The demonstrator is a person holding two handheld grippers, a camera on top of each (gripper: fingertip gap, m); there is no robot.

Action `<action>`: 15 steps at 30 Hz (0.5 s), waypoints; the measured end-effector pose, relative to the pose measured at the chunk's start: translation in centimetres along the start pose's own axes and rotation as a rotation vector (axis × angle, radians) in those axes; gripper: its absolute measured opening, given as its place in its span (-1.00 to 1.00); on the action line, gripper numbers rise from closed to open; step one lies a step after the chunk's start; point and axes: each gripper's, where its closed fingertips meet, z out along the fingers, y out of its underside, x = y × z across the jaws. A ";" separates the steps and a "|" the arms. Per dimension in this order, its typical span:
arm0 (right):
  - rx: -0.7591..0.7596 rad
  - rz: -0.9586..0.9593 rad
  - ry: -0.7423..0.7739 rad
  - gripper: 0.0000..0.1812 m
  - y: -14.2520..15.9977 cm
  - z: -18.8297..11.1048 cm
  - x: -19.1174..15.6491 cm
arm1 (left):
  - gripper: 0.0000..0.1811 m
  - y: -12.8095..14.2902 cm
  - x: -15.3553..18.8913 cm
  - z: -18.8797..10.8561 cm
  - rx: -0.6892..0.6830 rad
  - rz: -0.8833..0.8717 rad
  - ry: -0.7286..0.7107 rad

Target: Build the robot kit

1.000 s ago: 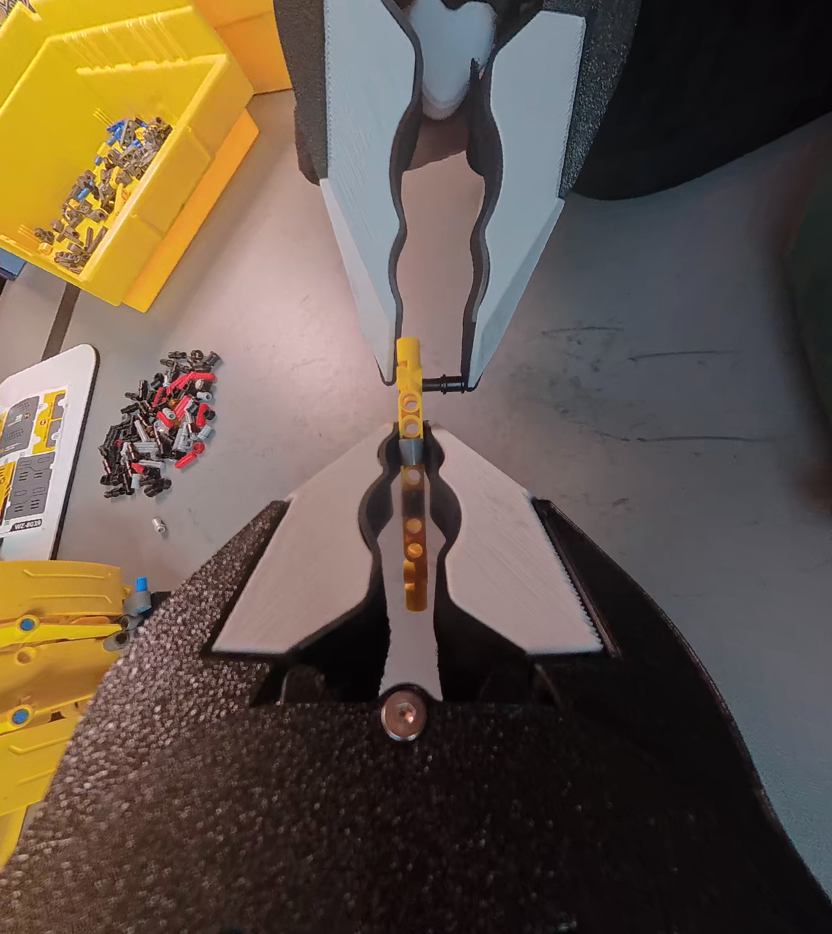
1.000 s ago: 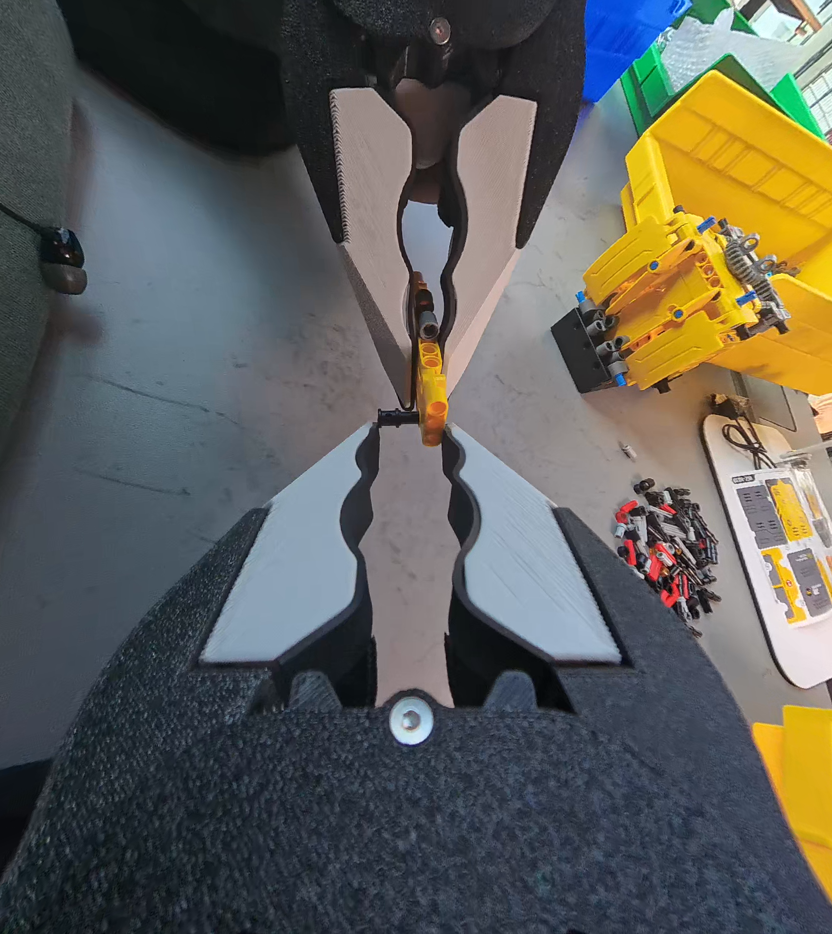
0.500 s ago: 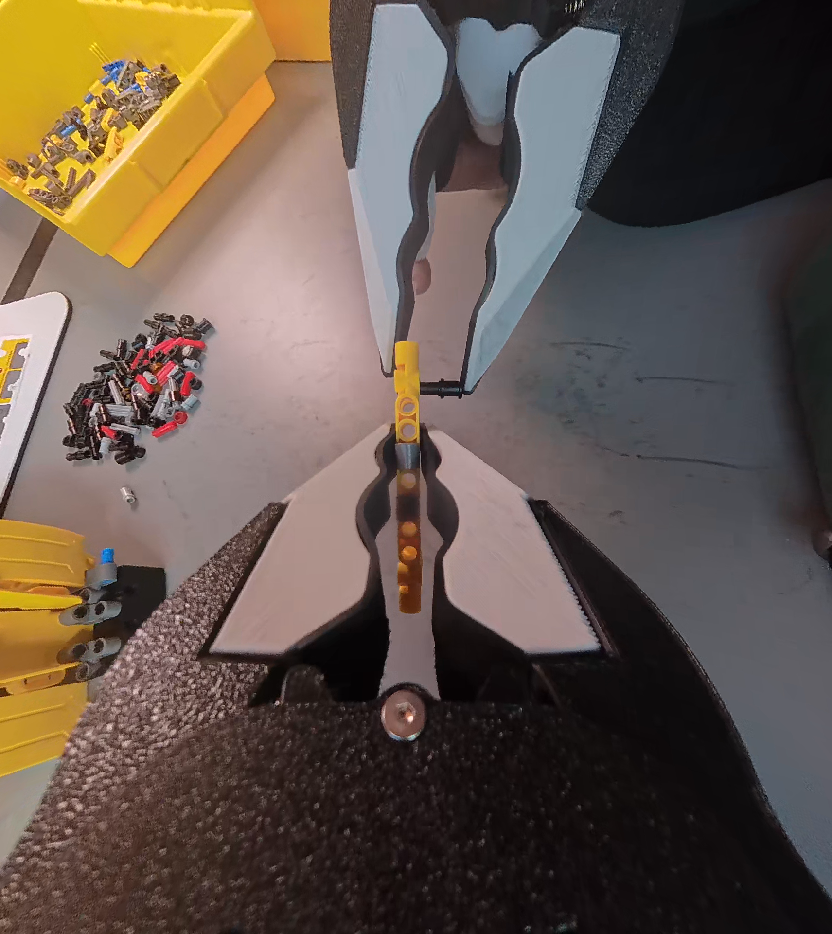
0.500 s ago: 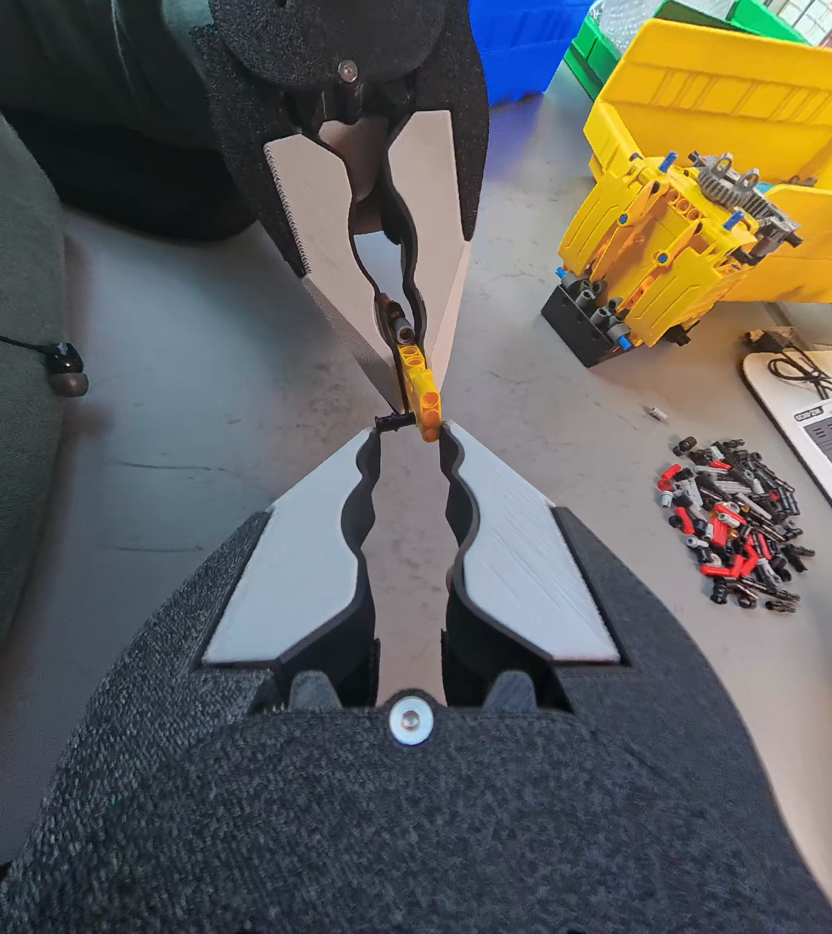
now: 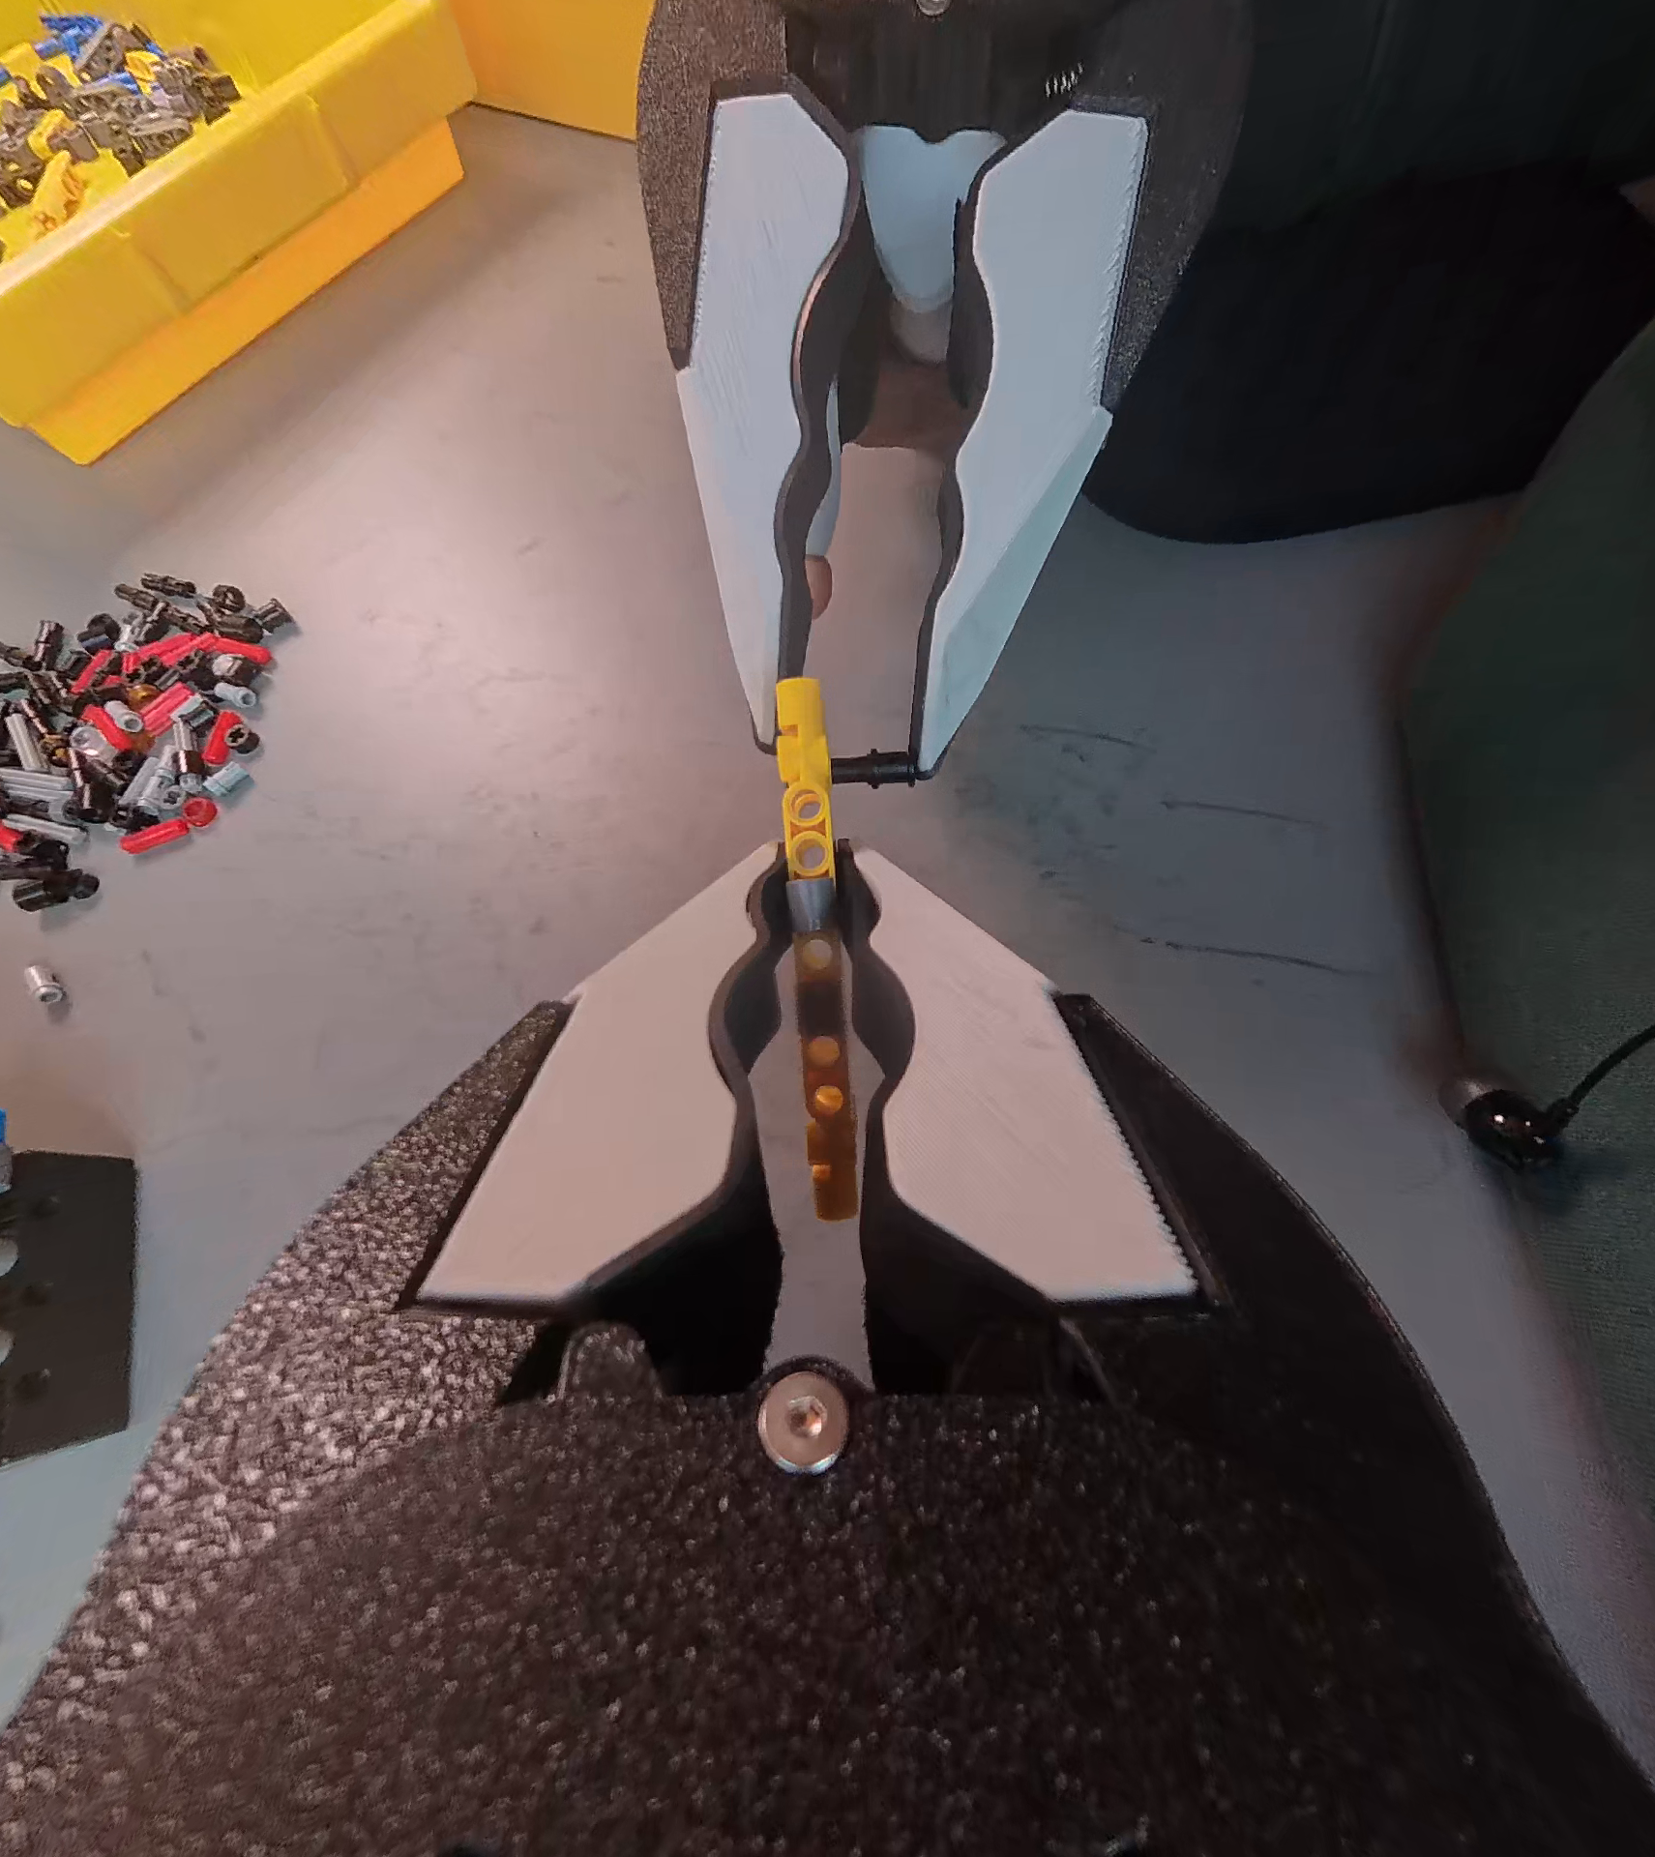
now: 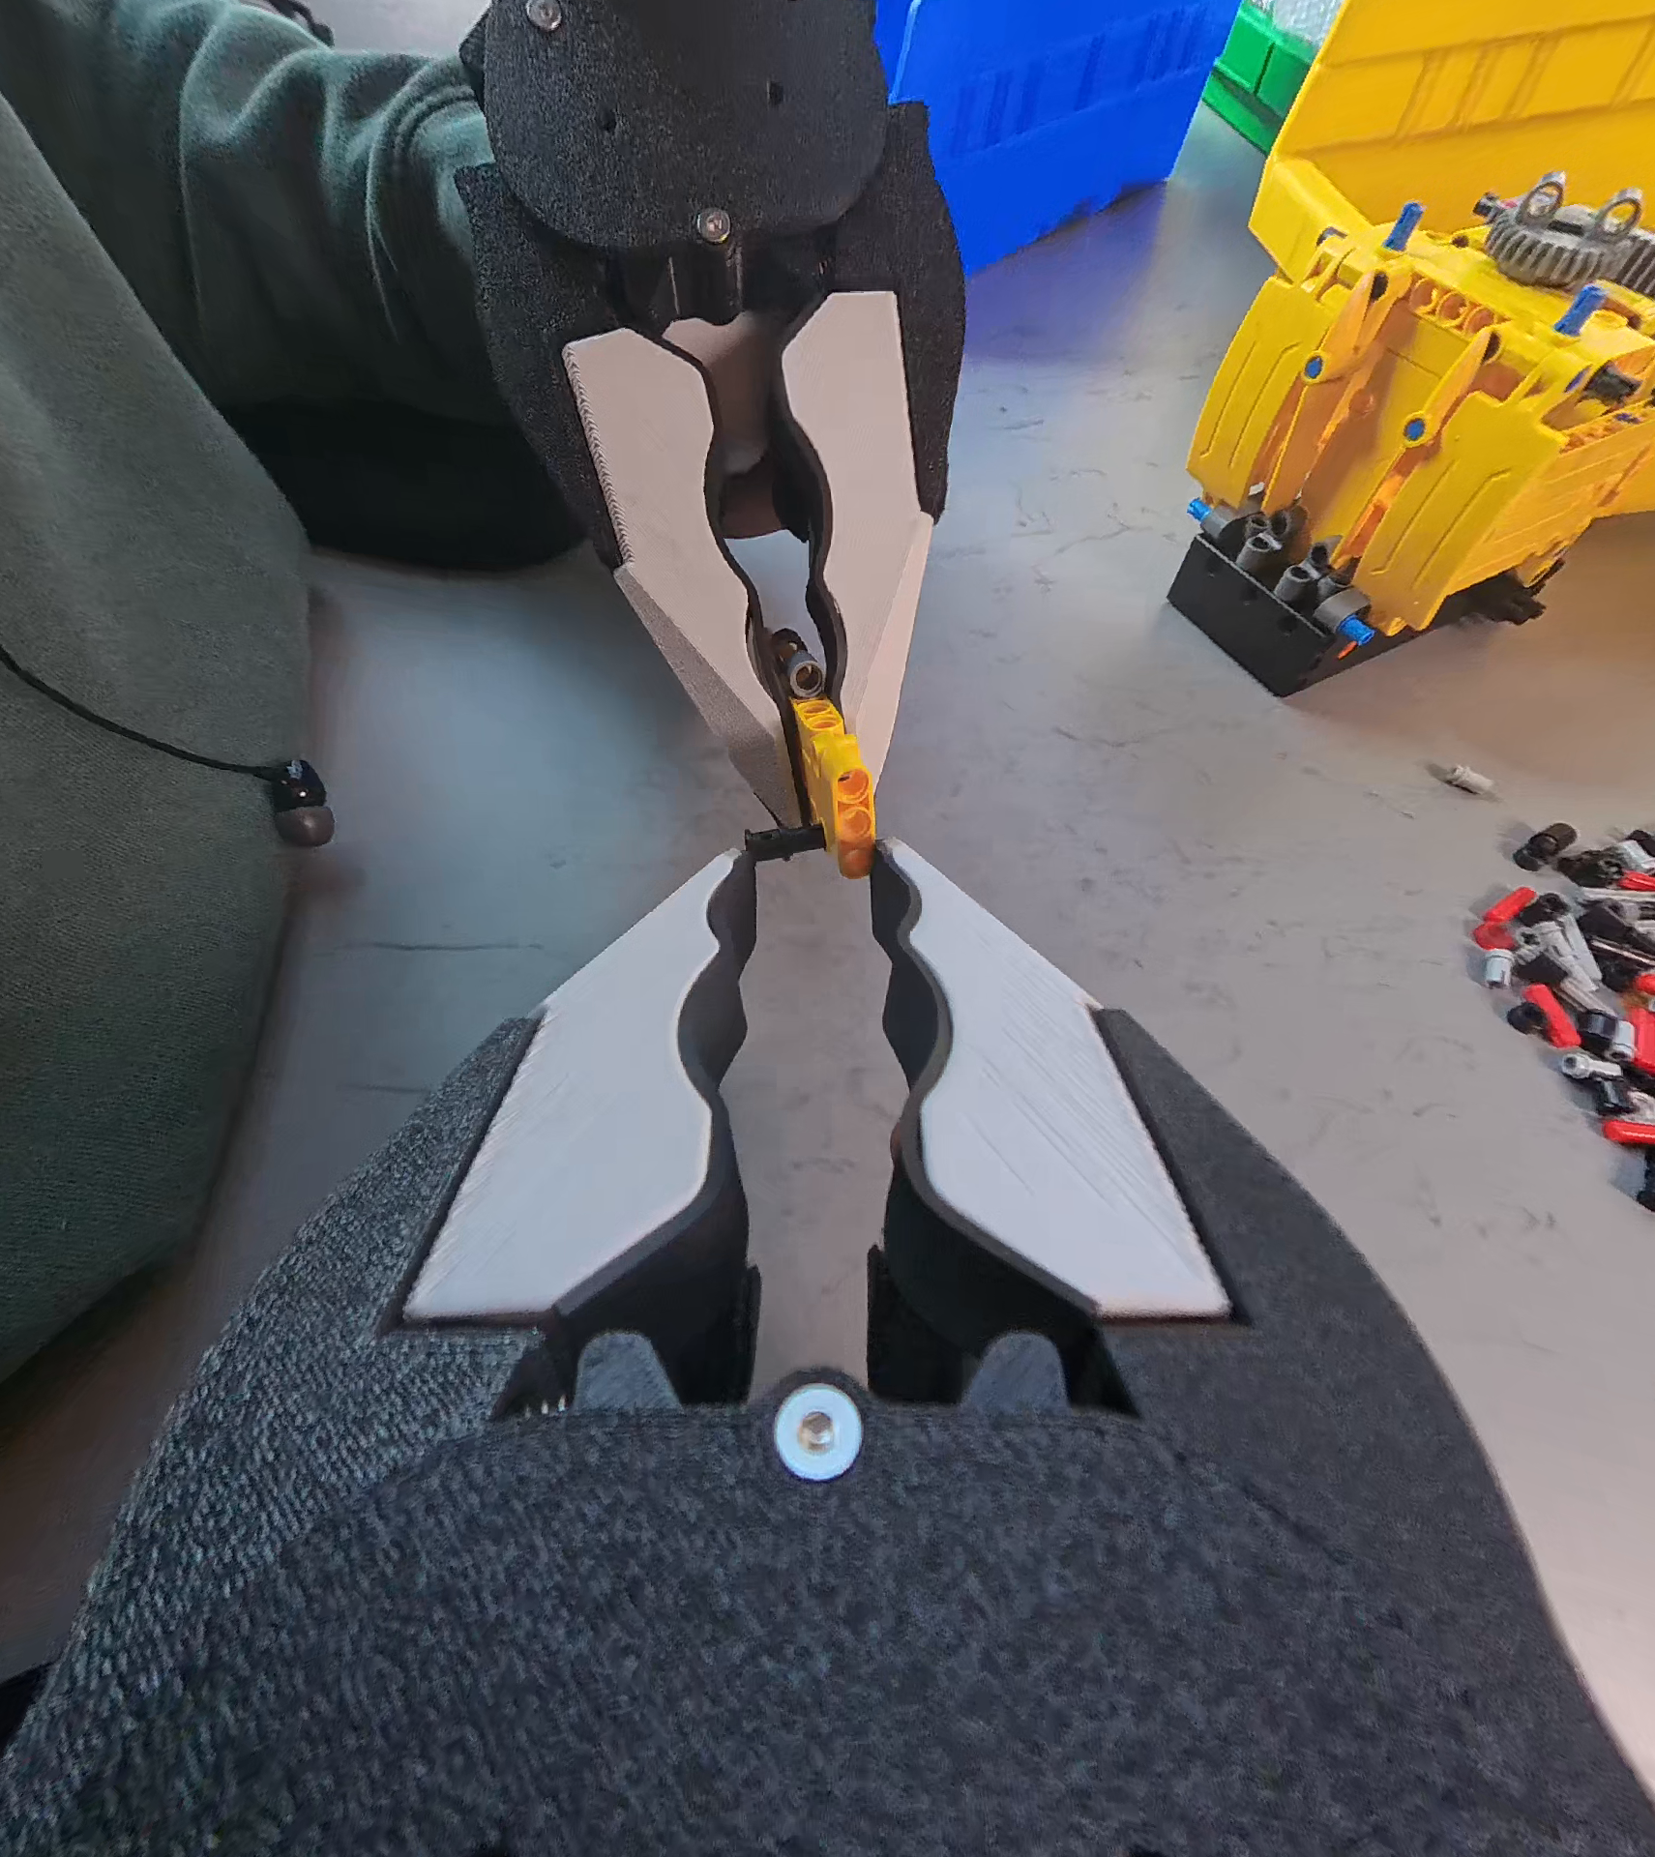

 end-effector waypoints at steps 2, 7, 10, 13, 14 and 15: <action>0.012 0.008 -0.013 -0.76 -0.1 -0.1 0.0 | -0.93 -0.2 0.1 0.0 0.015 -0.023 0.019; 0.014 0.005 -0.012 -0.75 -0.1 -0.4 0.1 | -0.93 -0.4 -0.2 0.3 0.036 -0.061 0.016; 0.054 0.003 0.072 -0.74 -1.1 -0.9 1.4 | -0.93 -1.2 -1.3 -0.2 0.113 -0.159 0.018; 0.086 0.013 0.075 -0.74 -1.6 -1.3 1.5 | -0.93 -1.8 -1.3 -0.3 0.162 -0.190 0.031; 0.100 0.019 0.072 -0.73 -1.8 -1.3 1.4 | -0.93 -2.0 -1.2 -0.3 0.171 -0.193 0.035; 0.115 0.034 0.067 -0.72 -2.1 -1.4 1.3 | -0.93 -2.2 -1.1 -0.4 0.182 -0.198 0.039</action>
